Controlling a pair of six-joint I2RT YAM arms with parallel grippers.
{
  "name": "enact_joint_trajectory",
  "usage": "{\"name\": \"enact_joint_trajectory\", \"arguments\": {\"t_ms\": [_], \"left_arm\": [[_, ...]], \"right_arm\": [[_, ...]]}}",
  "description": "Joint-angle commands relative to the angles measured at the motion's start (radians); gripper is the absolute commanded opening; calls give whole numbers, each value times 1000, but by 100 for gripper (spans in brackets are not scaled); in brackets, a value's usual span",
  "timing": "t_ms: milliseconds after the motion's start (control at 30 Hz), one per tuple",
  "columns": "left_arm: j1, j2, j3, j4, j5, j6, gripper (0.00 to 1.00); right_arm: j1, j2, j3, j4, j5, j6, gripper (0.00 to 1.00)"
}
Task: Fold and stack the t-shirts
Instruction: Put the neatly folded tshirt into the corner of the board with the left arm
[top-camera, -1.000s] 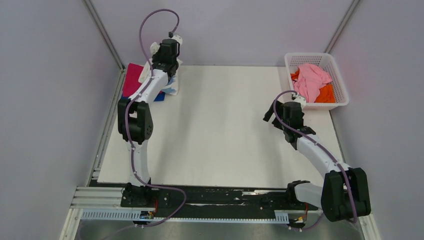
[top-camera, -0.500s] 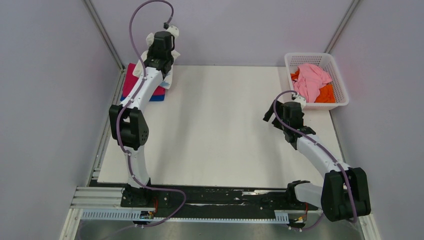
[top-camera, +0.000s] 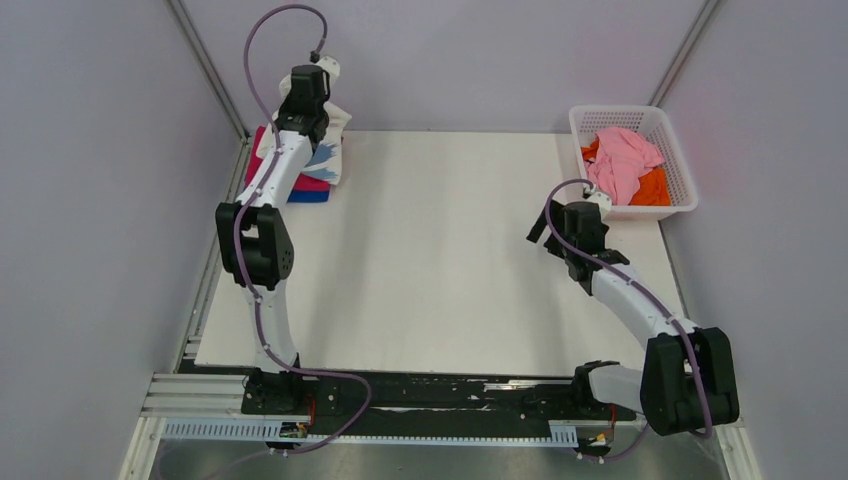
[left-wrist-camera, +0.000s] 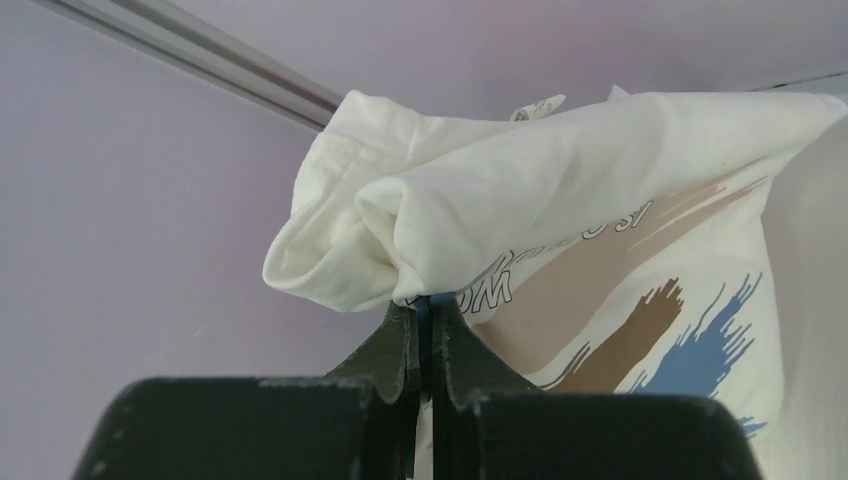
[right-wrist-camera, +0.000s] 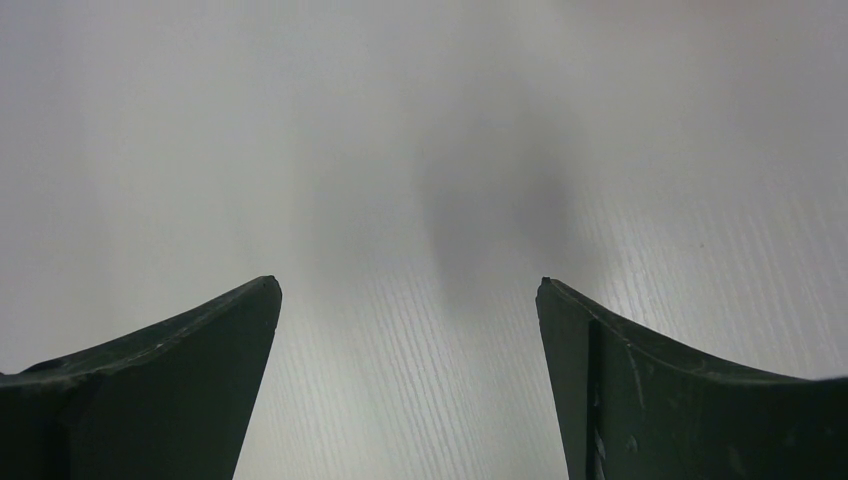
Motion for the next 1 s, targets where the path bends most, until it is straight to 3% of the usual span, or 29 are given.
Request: {"name": "enact_joint_trajectory", "arguments": {"t_ms": [0, 267, 633, 767, 933, 967], "left_arm": [[62, 79, 104, -8, 88, -1, 0], [134, 290, 357, -111, 177, 63, 0], [232, 410, 379, -44, 183, 84, 0], [258, 450, 393, -10, 221, 68, 8], [268, 499, 418, 59, 170, 63, 12], [270, 501, 421, 76, 148, 51, 18]], "right_arm": [[-4, 26, 57, -33, 75, -24, 100], [-3, 50, 79, -98, 136, -40, 100], [-4, 102, 161, -244, 272, -72, 100], [-4, 119, 189, -318, 321, -60, 100], [-4, 108, 188, -320, 319, -62, 100], [-4, 106, 187, -319, 319, -62, 100]]}}
